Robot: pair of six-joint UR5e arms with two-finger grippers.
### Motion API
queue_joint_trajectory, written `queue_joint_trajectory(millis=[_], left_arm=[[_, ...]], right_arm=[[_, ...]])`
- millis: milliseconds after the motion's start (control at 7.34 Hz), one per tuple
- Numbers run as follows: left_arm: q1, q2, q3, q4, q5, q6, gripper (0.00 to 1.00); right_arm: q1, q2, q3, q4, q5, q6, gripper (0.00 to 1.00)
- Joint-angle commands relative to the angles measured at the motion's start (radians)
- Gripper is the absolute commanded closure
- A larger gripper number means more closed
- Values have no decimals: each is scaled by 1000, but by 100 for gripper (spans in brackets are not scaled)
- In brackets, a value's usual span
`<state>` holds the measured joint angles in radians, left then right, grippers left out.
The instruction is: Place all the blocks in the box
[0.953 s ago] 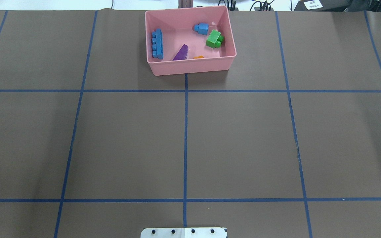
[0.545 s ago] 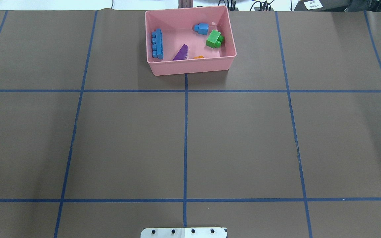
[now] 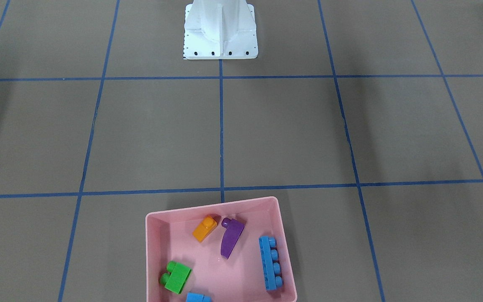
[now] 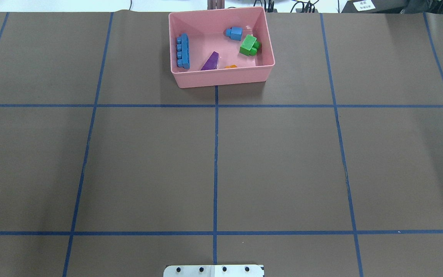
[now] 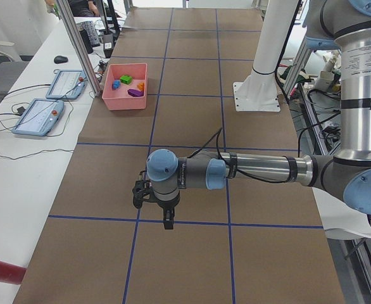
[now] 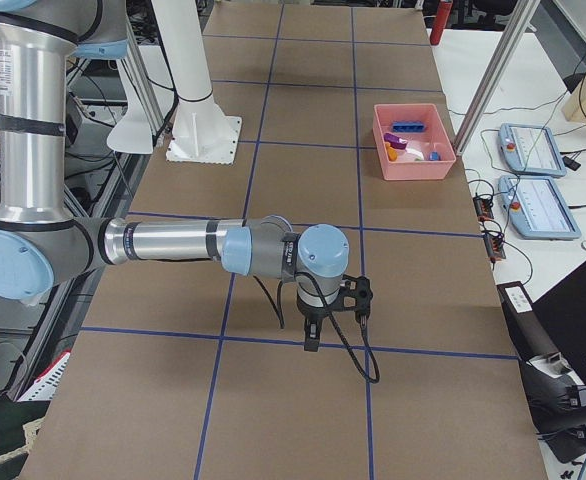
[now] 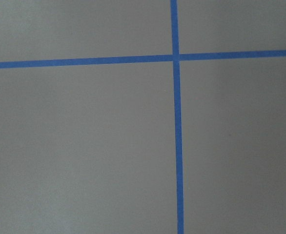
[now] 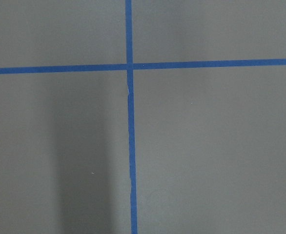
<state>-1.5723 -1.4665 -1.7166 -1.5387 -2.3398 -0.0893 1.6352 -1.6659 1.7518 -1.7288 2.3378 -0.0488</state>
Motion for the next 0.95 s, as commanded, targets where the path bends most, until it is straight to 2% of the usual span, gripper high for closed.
queue_joint_trajectory(millis=[0, 136, 817], left_arm=[[0, -2, 3, -9, 2, -29, 0], [0, -2, 3, -9, 0, -27, 0], [0, 0, 3, -32, -3, -27, 0]], right_arm=[[0, 2, 2, 0, -2, 45, 0], [0, 6, 6, 0, -5, 116, 0], [0, 3, 6, 37, -6, 70, 0]])
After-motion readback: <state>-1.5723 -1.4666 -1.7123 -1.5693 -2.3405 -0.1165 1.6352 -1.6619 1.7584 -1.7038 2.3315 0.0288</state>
